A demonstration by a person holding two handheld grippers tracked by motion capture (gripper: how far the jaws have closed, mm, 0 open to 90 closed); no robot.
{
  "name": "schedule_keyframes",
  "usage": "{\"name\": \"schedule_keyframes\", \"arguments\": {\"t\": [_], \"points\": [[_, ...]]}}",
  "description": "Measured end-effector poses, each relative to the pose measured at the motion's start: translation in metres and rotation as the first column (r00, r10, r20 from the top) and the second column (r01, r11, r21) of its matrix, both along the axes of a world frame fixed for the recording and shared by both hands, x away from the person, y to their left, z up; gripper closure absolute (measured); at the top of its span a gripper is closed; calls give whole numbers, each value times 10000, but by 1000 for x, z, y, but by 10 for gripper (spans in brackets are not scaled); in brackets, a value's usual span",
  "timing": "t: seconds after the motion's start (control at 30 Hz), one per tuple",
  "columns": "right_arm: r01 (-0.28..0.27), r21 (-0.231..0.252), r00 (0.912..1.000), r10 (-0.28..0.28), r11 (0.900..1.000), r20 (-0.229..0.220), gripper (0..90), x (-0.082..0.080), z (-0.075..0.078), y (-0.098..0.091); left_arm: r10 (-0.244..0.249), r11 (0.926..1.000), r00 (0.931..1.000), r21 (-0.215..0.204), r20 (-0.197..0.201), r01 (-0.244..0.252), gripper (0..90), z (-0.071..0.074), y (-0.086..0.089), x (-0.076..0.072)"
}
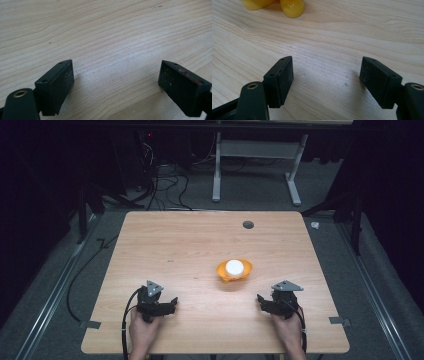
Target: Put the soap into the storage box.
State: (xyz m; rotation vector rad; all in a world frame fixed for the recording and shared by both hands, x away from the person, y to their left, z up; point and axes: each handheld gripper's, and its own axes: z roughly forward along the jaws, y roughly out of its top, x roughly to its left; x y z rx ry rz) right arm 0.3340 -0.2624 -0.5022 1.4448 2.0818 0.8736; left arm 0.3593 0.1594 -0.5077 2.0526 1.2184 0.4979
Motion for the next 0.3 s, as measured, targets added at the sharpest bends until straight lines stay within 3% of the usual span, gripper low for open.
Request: {"name": "schedule_keyframes", "arguments": {"t": [0.3], "points": [[-132,-11,9999,132,9999,-16,261,0,0,0,12,10000,10000,-1,1,-12,135,0,0,0]]}}
